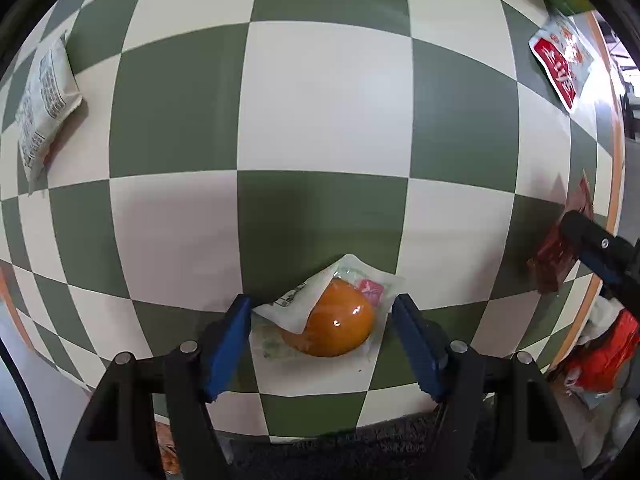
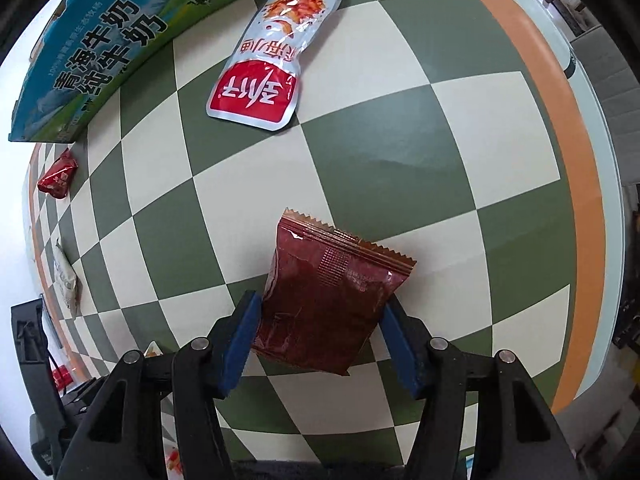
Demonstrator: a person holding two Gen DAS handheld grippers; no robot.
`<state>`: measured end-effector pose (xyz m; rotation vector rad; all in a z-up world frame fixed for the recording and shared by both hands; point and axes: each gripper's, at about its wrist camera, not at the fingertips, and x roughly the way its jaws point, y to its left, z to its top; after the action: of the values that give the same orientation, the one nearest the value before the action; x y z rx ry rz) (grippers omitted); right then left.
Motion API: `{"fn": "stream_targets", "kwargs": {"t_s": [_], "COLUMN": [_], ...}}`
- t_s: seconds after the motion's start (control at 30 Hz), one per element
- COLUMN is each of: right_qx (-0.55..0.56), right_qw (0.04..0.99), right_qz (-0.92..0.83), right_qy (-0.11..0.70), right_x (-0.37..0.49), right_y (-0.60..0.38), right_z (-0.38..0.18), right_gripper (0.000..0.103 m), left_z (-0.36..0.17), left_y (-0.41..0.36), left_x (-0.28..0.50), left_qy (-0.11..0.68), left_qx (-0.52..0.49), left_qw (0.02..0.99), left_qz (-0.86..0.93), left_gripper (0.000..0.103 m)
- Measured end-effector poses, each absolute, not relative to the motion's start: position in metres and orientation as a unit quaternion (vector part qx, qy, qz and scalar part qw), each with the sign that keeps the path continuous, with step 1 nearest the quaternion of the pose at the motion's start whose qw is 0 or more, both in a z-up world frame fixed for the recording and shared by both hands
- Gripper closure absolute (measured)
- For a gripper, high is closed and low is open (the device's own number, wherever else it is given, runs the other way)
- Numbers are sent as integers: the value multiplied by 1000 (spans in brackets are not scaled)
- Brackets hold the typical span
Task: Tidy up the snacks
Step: 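Carry both packets into the box and open both tools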
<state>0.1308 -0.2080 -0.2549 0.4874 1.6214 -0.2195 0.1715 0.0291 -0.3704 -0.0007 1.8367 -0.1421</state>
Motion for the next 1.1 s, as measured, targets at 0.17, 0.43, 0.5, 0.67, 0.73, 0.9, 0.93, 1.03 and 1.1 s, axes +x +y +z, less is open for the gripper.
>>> {"fn": "stream_targets", "kwargs": {"t_s": [0.17, 0.43, 0.5, 0.67, 0.73, 0.9, 0.93, 1.03, 1.1], "right_qx": [217, 217, 218, 219, 217, 215, 214, 215, 213], "right_qw": [660, 663, 662, 662, 664, 670, 671, 673, 678], "right_qz": [-97, -87, -86, -83, -81, -77, -77, -71, -64], "right_qy": [712, 711, 712, 712, 711, 706, 706, 704, 701], "right_x": [133, 133, 133, 131, 131, 130, 130, 131, 133], "right_y": [-213, -208, -207, -206, -206, -204, -204, -203, -201], "right_z": [-254, -250, -251, -251, -250, -245, -244, -241, -236], "right_gripper": [40, 40, 40, 40, 40, 40, 40, 40, 40], "left_z": [-368, -369, -372, -372, -365, -360, -357, -344, -329], "left_y": [31, 26, 27, 28, 25, 27, 23, 20, 13], "left_x": [172, 179, 176, 178, 186, 187, 182, 184, 183], "left_qy": [788, 793, 795, 787, 784, 775, 774, 765, 758], "left_qx": [4, -22, -30, -15, -12, -9, -9, -8, -10], "left_qw": [613, 605, 602, 614, 619, 629, 631, 641, 649], "left_qz": [-59, -64, -62, -55, -55, -54, -54, -57, -65], "left_gripper": [41, 39, 38, 42, 44, 44, 44, 44, 44]}}
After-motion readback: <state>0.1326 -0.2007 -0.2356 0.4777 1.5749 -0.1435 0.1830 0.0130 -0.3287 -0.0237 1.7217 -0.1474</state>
